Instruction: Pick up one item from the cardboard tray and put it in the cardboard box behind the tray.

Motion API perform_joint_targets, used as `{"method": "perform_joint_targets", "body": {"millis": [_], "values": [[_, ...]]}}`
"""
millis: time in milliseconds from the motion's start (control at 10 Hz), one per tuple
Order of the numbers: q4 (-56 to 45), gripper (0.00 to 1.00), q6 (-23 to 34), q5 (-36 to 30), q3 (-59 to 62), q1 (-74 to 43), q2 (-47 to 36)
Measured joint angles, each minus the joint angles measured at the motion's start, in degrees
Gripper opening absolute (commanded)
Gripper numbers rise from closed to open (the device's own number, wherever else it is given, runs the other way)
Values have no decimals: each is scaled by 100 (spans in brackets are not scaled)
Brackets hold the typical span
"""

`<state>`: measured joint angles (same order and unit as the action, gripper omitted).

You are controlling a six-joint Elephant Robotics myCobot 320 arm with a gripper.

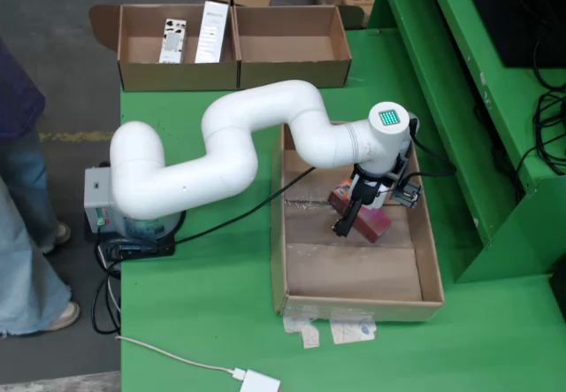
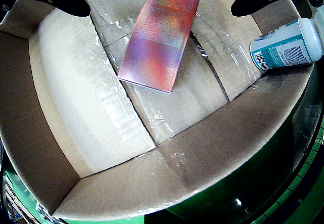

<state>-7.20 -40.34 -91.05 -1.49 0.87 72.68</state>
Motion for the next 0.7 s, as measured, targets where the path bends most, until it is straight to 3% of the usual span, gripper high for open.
{"method": "perform_joint_targets", "body": {"millis": [700], "values": [[404,100,0,-9,0,36,211]]}}
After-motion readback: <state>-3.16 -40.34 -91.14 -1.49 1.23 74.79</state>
